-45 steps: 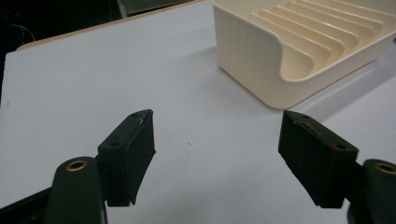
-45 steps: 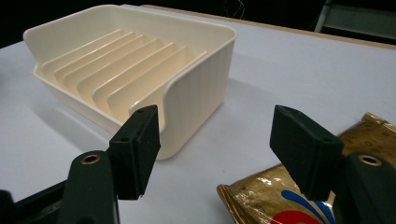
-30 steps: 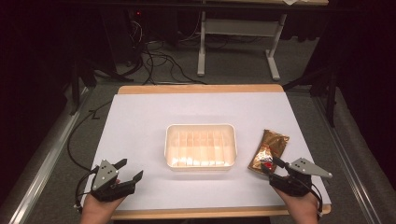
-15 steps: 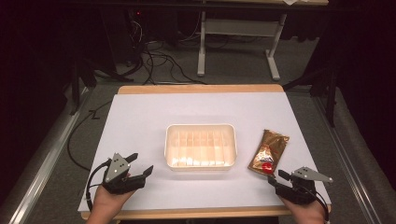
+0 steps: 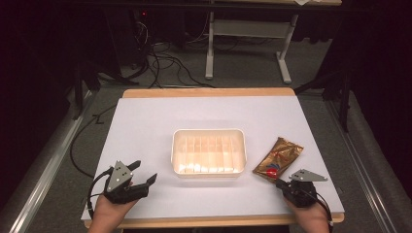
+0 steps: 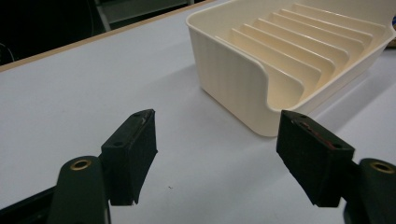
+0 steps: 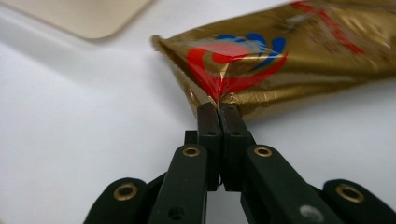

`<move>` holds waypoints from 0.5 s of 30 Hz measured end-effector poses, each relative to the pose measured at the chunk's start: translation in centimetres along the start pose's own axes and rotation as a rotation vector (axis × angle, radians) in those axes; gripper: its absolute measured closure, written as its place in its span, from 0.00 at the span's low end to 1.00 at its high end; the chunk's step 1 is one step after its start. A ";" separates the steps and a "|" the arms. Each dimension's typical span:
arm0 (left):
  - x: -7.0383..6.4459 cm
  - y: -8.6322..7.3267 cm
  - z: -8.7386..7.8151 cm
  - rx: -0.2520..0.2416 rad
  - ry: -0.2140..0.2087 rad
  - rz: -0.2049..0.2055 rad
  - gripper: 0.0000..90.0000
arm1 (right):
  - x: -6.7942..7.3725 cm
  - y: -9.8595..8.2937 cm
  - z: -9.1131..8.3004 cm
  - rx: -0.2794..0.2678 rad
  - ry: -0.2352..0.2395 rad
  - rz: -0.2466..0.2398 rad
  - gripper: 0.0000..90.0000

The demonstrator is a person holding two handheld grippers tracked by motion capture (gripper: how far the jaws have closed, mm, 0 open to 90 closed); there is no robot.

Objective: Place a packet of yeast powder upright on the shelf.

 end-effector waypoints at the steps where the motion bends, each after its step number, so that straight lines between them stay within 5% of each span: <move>1: 0.0 0.0 -0.1 0.000 0.002 0.001 0.33 | 1.1 0.2 0.2 0.006 0.034 -0.028 1.00; 7: 0.0 0.0 -0.4 -0.003 0.010 0.003 0.33 | 4.3 0.4 0.6 0.020 0.134 -0.119 1.00; 12: 0.0 0.0 -0.4 -0.001 0.009 0.000 0.33 | 4.9 0.4 0.8 0.024 0.163 -0.129 0.95; 15: 0.1 0.0 -0.4 -0.001 0.009 0.000 0.33 | 4.8 0.5 0.4 0.013 0.180 -0.104 0.84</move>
Point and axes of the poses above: each handheld gripper's, and its own axes: z roughly forward along the jaws, y roughly out of its top, x roughly to its left, the point moved 4 cm from there along z, roughly forward along the jaws, and after that the axes turned 11 degrees about -x, right-handed, at the moved point
